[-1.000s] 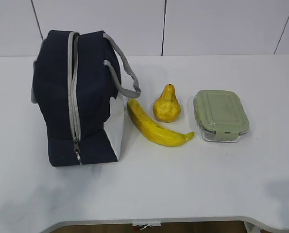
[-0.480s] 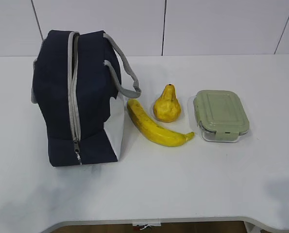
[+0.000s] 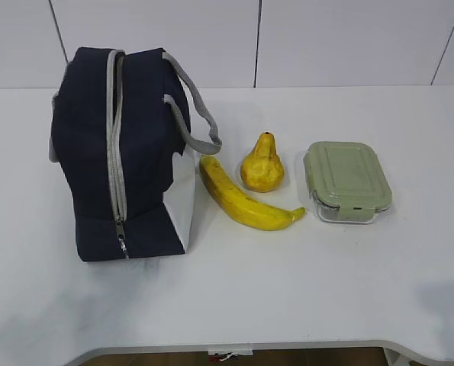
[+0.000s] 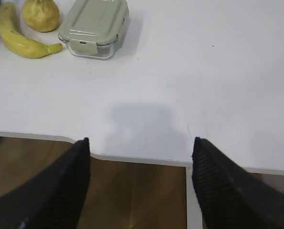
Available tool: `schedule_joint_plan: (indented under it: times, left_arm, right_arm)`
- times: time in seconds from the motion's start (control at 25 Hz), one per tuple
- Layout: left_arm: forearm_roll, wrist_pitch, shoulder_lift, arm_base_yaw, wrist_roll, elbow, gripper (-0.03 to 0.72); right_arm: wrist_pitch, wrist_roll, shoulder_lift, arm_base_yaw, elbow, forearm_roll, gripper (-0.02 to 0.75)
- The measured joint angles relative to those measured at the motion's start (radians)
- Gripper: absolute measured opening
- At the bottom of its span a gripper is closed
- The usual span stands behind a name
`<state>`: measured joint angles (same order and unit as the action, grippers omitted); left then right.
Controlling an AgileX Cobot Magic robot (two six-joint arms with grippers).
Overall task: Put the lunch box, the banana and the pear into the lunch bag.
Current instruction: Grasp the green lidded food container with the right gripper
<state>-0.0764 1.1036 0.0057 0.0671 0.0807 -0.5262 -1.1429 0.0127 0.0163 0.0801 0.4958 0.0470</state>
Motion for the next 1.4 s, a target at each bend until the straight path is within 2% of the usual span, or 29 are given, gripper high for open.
schedule_joint_plan:
  times: [0.36, 0.88, 1.4]
  left_arm:
    - [0.0, 0.0, 0.0, 0.0, 0.0, 0.0, 0.235]
    - [0.0, 0.0, 0.0, 0.0, 0.0, 0.0, 0.234]
    - [0.0, 0.0, 0.0, 0.0, 0.0, 0.0, 0.234]
  right_arm:
    - [0.004, 0.0, -0.065, 0.0, 0.052, -0.011, 0.538]
    - [0.163, -0.087, -0.419, 0.0, 0.158, 0.001, 0.538]
    - [0.248, -0.105, -0.825, 0.0, 0.329, 0.003, 0.538]
